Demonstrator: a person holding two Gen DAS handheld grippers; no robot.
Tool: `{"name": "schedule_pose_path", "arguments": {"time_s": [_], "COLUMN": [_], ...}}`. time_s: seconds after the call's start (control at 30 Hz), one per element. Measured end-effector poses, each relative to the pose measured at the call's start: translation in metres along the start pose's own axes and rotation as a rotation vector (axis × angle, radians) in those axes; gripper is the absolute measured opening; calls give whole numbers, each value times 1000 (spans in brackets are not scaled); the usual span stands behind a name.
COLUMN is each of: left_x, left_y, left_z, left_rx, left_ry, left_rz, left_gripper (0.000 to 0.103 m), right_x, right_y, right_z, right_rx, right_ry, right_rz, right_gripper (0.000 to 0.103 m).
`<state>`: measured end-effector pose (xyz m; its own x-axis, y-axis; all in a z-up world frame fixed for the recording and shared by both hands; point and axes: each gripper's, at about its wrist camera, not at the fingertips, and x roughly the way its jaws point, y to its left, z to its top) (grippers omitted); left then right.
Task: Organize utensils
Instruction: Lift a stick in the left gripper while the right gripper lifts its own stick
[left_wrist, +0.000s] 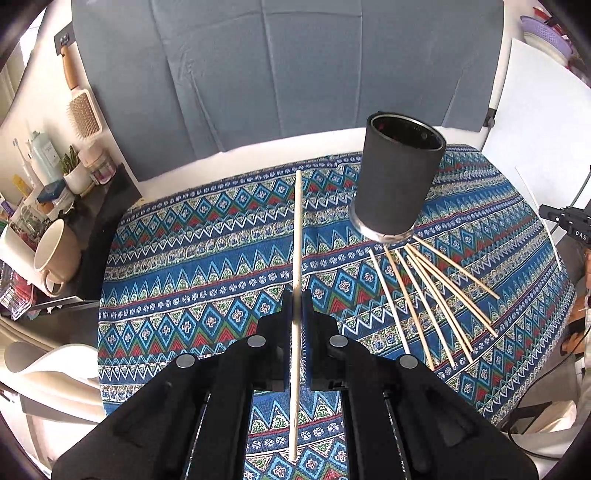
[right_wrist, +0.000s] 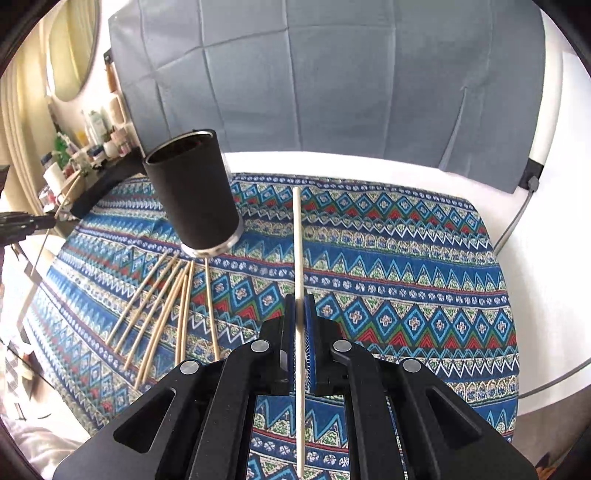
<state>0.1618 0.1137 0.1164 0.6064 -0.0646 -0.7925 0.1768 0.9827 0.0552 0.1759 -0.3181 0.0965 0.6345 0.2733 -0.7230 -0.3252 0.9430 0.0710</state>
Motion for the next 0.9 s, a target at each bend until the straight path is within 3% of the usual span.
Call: {"name": "schedule_pose_path", "arguments": {"time_s": [0.4, 0.53, 0.73, 0.9], "left_x": [-59, -71, -79, -68], "left_y": [-27, -36, -62, -74], "left_z": [43, 53, 66, 77], "left_rx": [-12, -20, 10, 18], "left_ry": [-244, -315, -440, -509], "left_rz": [-108, -191, -302, -364], "left_gripper": [5, 5, 5, 5], "right_x": [-53, -62, -55, -38], "right_y": [41, 52, 58, 59], "right_z": [55, 67, 81, 96], "right_rx": [-47, -54, 5, 54], "right_ry": [-276, -375, -514, -581], "right_rz": [150, 211, 334, 420], "right_gripper": [5, 5, 5, 5]}}
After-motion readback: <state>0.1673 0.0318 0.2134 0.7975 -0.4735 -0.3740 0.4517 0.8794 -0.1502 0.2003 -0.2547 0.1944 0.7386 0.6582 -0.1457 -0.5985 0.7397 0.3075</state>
